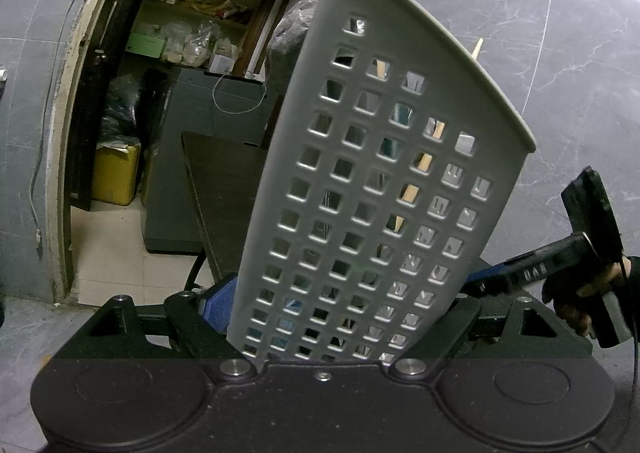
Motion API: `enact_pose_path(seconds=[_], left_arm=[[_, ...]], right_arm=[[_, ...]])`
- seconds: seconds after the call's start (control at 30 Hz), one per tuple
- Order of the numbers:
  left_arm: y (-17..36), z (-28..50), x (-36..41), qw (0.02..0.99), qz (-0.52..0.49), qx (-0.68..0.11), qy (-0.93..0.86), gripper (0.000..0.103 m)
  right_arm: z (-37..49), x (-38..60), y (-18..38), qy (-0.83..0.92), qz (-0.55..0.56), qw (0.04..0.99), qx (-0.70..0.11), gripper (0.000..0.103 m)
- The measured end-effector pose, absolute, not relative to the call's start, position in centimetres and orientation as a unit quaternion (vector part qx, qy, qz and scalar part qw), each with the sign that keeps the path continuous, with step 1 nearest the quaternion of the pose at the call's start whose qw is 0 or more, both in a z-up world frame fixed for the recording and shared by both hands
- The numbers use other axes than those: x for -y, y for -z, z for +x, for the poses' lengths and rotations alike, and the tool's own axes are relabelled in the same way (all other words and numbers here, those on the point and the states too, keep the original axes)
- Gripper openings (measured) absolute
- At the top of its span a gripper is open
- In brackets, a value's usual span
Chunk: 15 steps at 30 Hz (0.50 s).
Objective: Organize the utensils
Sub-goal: 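Close the right tool on the black-handled scissors' handles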
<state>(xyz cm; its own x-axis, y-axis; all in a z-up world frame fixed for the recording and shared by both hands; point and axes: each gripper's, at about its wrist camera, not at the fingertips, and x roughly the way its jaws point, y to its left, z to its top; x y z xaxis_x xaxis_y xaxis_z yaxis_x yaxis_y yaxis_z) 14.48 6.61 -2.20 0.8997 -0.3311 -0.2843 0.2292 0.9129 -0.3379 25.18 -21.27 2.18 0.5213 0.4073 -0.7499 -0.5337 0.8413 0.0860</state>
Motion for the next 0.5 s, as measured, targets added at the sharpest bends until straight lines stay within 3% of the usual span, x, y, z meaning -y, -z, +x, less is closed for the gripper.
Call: enact_pose_path(seconds=[0.27,0.5], left_arm=[[2.2,14.5,-6.7,0.963,-0.150,-0.170,0.145,0.087],[2.2,14.5,-6.6,0.963,-0.149,-0.170,0.145,0.087]], right_arm=[[28.2,24.2,-2.0,-0.203,0.086,0.879,-0.423,0.085],[27.7,24.0,-1.3,-0.159,0.075,0.900,-0.399,0.081]])
